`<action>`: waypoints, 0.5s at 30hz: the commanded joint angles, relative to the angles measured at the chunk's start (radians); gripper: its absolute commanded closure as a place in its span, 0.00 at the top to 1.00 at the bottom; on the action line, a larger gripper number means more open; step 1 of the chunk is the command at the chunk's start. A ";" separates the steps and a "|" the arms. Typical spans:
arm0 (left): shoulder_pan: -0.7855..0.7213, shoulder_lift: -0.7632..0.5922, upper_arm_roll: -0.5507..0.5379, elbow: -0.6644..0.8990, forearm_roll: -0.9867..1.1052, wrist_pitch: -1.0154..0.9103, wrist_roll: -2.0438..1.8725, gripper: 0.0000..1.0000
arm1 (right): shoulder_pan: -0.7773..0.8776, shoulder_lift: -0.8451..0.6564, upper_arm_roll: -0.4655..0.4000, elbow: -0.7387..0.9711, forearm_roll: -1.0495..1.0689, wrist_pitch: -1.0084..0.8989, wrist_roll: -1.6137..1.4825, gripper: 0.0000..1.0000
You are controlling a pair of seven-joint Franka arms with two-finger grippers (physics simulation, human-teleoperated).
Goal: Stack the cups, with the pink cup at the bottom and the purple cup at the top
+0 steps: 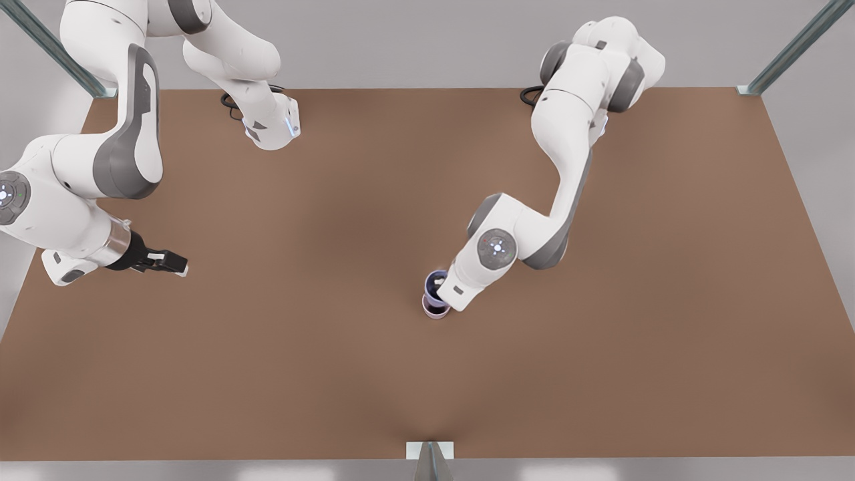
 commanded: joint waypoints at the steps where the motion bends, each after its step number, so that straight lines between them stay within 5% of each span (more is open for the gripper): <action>1: 0.000 0.007 0.000 -0.001 -0.006 0.055 -0.308 0.21 | 0.000 -0.002 0.000 0.002 0.001 0.000 -0.077 1.00; 15: 0.001 0.021 -0.003 -0.007 -0.005 0.048 -0.308 0.21 | 0.002 0.000 0.000 0.002 0.002 0.000 -0.077 1.00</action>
